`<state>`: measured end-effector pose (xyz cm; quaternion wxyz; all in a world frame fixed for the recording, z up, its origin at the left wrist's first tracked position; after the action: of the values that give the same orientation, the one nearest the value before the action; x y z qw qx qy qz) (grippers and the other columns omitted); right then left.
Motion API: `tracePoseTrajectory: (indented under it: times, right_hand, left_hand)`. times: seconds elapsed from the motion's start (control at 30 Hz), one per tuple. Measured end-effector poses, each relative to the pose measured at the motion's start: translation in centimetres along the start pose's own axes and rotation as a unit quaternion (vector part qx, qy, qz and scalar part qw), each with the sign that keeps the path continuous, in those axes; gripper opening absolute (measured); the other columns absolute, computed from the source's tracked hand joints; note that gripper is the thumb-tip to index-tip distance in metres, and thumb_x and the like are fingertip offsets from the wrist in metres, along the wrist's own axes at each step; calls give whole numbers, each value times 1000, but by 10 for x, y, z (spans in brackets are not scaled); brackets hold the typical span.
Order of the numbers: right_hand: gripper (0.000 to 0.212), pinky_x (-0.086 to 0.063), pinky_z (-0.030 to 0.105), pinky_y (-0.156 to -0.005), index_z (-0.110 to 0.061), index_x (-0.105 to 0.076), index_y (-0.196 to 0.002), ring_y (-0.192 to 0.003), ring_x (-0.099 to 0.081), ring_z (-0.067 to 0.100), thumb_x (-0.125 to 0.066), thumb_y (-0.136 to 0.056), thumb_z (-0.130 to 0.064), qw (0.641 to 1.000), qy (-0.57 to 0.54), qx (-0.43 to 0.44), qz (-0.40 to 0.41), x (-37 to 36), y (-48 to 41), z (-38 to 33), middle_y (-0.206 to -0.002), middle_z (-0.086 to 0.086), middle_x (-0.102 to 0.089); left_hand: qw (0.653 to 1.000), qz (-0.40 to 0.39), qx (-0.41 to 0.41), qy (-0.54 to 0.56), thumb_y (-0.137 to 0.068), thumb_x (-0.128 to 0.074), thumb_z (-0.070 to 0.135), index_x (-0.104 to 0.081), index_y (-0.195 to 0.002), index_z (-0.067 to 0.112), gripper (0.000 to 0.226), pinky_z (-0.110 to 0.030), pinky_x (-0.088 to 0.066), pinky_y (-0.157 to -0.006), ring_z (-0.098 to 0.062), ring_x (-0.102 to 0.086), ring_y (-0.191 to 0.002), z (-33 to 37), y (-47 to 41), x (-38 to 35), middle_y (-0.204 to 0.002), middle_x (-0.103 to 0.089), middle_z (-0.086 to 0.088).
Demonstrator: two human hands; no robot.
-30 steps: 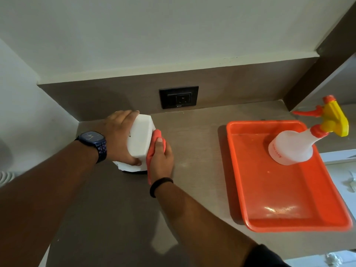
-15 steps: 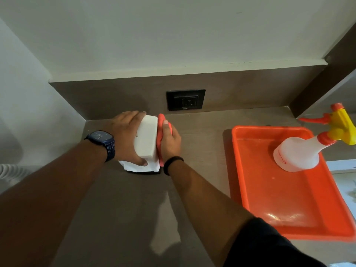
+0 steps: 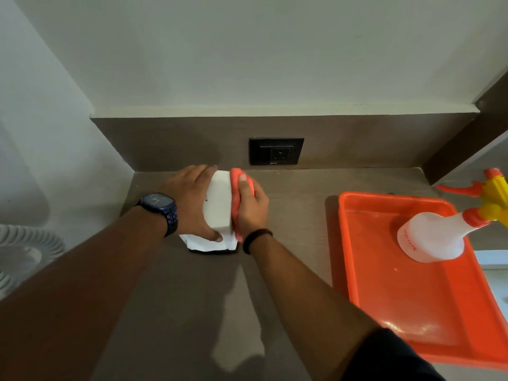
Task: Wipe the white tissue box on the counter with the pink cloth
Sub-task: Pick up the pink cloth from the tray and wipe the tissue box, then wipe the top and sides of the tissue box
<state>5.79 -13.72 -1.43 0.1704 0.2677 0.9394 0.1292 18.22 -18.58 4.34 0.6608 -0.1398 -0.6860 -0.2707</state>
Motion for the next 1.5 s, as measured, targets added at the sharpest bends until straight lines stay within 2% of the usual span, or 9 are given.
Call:
tracePoseTrajectory:
  times: [0.1, 0.3, 0.57, 0.7, 0.83, 1.1, 1.27, 1.37, 1.5]
  right_hand:
    - [30, -49, 19, -87, -17, -70, -121, -106, -64, 12, -54, -100, -32, 999, 4, -51, 1, 2, -2, 4, -98, -15, -70]
    - [35, -52, 26, -83, -17, -68, -122, -106, -67, 17, -53, -98, -38, 992, -32, -117, 33, 11, 31, 23, -116, 1, -72]
    - [32, -52, 42, -104, -18, -72, -116, -111, -67, 18, -65, -93, -39, 999, 21, -44, -5, -6, 5, -17, -115, 2, -74]
    - [22, -54, 25, -75, -27, -75, -90, -94, -71, 14, -64, -91, -46, 994, 22, -98, -31, -1, 2, -17, -89, -8, -77]
    - [37, -50, 16, -63, -23, -74, -108, -87, -67, 3, -64, -89, -52, 992, 22, -123, -17, 6, 20, -12, -95, -10, -75]
    - [15, -42, 7, -41, 0, -68, -92, -42, -55, -6, -65, -91, -14, 991, -7, -129, 46, 26, 59, -16, -68, 2, -59]
    - [6, -54, 20, -69, -33, -70, -82, -80, -69, 6, -69, -87, -31, 996, 81, 43, -1, 0, 45, -66, -81, -12, -72]
    - [22, -54, 34, -93, -35, -72, -107, -104, -67, 12, -69, -85, -37, 944, 248, 208, -69, -29, 34, -86, -108, -7, -74]
    - [50, -40, 50, -108, -33, -55, -135, -134, -44, 27, -56, -90, -54, 776, 555, 235, -188, -48, 18, -63, -142, 1, -56]
  left_hand:
    - [1000, -5, -6, -1, -32, -70, 79, -14, -145, 15, 141, -41, -28, -112, -27, -28, -136, 2, 0, 1, -150, -29, -7]
    - [1000, 8, -12, 16, -27, -67, 79, -20, -140, 17, 137, -39, -35, -104, -24, -37, -126, 4, 1, 4, -140, -37, -3]
    - [1000, 6, -6, 28, -26, -62, 81, -18, -140, 21, 136, -39, -36, -104, -23, -37, -125, 0, -1, 1, -140, -38, -2]
    - [1000, 12, 1, 18, -25, -58, 83, -15, -143, 18, 141, -40, -31, -108, -26, -32, -131, 0, -2, -1, -146, -33, -5]
    - [1000, 16, 8, 10, -23, -60, 83, -14, -142, 18, 143, -42, -31, -109, -28, -32, -132, -1, -4, -5, -147, -33, -7]
    - [999, 25, 5, 40, -17, -63, 87, -18, -141, 17, 149, -43, -35, -107, -27, -36, -129, -1, -5, -4, -143, -38, -7]
    - [985, -60, 38, 159, -23, -84, 70, 3, -149, 18, 161, -40, -22, -114, -24, -14, -143, -18, 7, 2, -158, -13, -6]
    - [977, -47, 59, 199, -25, -90, 61, -13, -148, 17, 152, -34, -30, -108, -23, -31, -136, -34, 15, 2, -152, -29, -4]
    - [947, 18, 30, 320, -21, -91, 56, -33, -137, 25, 133, -30, -35, -100, -18, -43, -124, -40, 24, -2, -134, -43, 7]
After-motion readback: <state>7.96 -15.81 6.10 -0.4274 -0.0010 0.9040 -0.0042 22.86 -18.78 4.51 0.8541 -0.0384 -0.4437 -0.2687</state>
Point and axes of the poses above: each hand's wrist, its own y-axis away from the middle knuckle, its own x-axis out of the back of the hand, z = x × y, the point moved 3 cm from there along -y, towards the middle knuckle
